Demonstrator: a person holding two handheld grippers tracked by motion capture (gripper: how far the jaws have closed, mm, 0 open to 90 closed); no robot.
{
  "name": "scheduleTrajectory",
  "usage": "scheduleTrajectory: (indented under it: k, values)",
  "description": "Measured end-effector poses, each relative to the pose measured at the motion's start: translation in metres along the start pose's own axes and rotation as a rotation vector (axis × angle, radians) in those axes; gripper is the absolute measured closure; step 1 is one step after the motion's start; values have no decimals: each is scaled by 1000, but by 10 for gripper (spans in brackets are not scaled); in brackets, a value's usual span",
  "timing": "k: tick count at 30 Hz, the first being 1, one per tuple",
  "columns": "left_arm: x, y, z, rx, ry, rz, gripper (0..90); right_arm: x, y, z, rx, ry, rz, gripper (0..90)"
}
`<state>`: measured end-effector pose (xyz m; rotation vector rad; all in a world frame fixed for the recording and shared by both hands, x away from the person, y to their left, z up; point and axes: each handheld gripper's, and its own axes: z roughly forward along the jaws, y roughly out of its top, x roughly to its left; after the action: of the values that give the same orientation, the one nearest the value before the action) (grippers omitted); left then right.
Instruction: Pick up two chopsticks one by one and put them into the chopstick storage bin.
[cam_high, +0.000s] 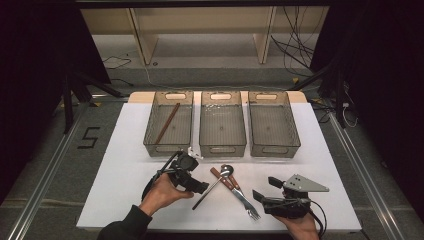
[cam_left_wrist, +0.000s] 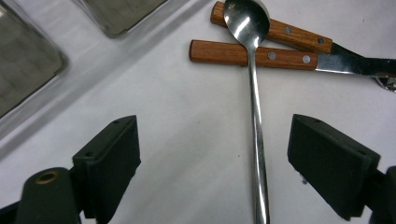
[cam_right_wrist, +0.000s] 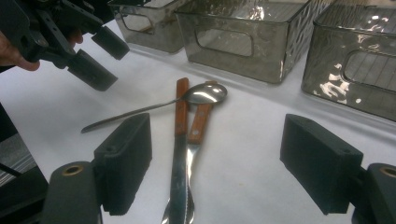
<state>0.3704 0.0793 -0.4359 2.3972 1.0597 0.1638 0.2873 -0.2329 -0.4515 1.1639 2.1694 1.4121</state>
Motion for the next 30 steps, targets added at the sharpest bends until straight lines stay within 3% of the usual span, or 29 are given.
scheduleTrajectory:
  k: [7, 20, 30]
  values:
    - [-7, 0, 6, 37, -4, 30, 176, 0, 0, 0, 0, -1, 2, 257]
    - [-23, 7, 19, 74, -38, 88, 404, 0, 0, 0, 1, -2, 1, 256]
    - [-21, 9, 35, 112, -41, 95, 553, -1, 0, 0, 1, -2, 3, 257]
